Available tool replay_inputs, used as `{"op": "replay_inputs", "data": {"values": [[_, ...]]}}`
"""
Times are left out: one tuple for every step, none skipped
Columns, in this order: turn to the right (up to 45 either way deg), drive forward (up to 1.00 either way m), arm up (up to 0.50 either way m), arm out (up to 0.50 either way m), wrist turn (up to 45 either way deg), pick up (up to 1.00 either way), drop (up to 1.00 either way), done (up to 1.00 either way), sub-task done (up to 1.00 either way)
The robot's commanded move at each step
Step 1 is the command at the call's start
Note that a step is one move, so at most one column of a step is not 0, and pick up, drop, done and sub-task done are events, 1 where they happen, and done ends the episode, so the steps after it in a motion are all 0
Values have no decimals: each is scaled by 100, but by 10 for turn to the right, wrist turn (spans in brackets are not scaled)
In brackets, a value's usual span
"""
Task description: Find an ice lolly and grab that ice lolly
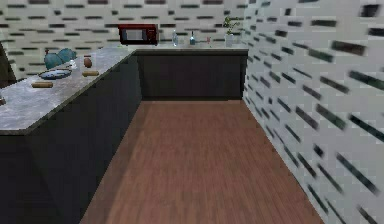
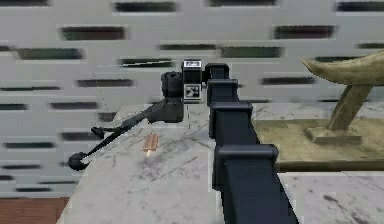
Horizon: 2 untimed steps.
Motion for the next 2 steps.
{"op": "replay_inputs", "data": {"values": [[0,0,0,0,450,0,0,0,0],[0,0,0,0,90,0,0,0,0]]}}
